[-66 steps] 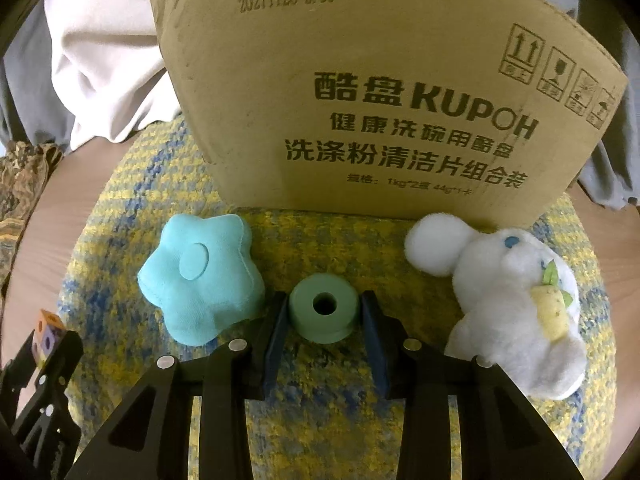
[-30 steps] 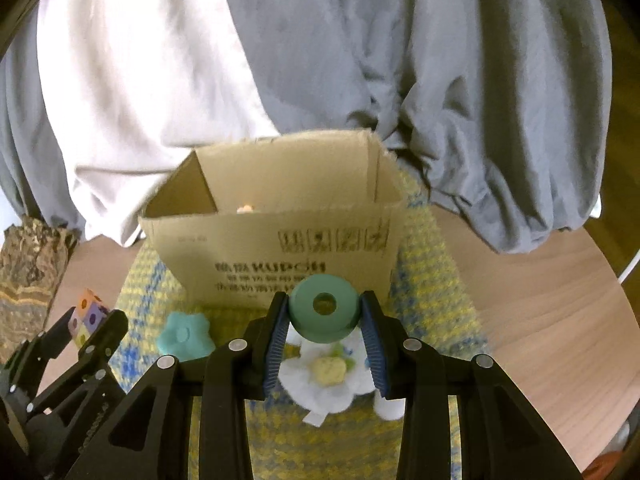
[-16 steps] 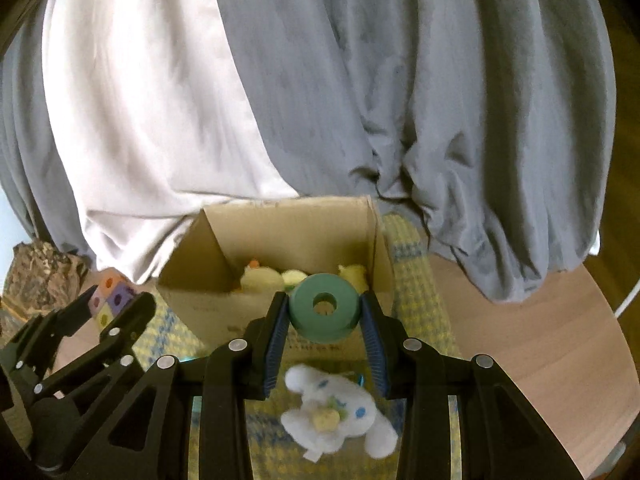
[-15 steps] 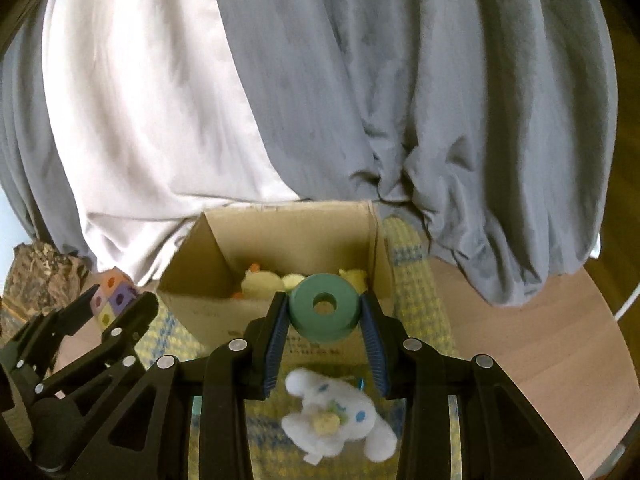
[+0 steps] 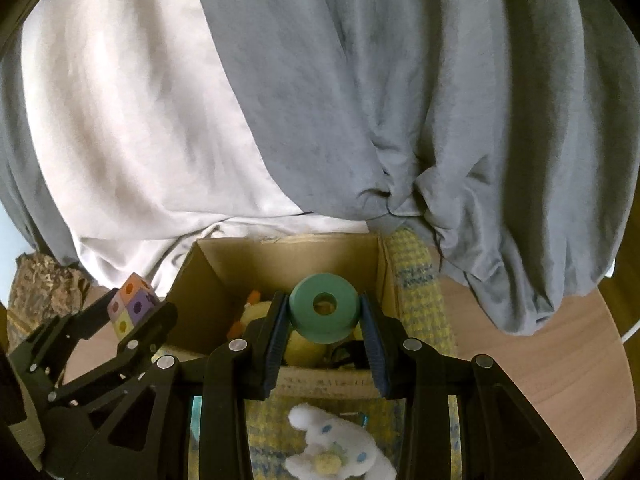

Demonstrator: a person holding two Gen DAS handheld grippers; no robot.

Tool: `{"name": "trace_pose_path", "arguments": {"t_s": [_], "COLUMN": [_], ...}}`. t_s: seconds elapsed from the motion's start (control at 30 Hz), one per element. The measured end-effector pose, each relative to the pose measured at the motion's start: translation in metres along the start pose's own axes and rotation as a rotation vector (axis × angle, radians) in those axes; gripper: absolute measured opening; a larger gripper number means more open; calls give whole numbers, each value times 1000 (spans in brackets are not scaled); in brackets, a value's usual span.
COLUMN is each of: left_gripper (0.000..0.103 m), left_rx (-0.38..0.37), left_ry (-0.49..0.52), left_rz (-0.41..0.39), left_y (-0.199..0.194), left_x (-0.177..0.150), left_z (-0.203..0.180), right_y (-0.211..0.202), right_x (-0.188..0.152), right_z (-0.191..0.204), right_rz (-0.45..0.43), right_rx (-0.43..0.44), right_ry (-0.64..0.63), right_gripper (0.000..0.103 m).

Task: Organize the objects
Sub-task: 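Open both tools to drop the cube block and ring into the box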

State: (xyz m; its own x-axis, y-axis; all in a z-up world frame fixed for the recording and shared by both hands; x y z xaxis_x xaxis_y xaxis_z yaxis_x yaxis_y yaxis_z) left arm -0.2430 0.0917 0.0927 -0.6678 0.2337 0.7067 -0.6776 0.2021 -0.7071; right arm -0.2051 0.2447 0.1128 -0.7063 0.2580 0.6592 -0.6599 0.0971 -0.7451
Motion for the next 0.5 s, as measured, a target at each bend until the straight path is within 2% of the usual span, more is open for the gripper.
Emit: {"name": "trace_pose_path", "arguments": {"t_s": [0.2, 0.5], "left_gripper": [54, 54], "left_rx": [-38, -60], "left_ry": [1, -8], "left_rz": [54, 111], "left_y": [20, 35], "left_x": [9, 8], "left_z": [-1, 0], "right_y": [19, 29], "right_x": [10, 14], "right_z": [-4, -3], "right_rz": [58, 86], "right_rx": [18, 11], "right_ry": [17, 5], "right_gripper": [36, 39]}}
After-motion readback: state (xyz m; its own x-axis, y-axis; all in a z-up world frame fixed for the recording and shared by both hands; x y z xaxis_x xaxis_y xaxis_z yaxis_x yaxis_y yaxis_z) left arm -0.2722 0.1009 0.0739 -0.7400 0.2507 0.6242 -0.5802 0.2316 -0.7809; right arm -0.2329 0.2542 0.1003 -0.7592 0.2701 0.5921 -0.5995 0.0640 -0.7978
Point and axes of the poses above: each gripper's, at about its wrist camera, not at the fingertips, and y roughly the way its jaws point, z to its left, x to its top, the point moved 1 cm from there along y, roughly the way its jaws point, and after that the axes turned 6 degrees about z, right-handed, at the moved point
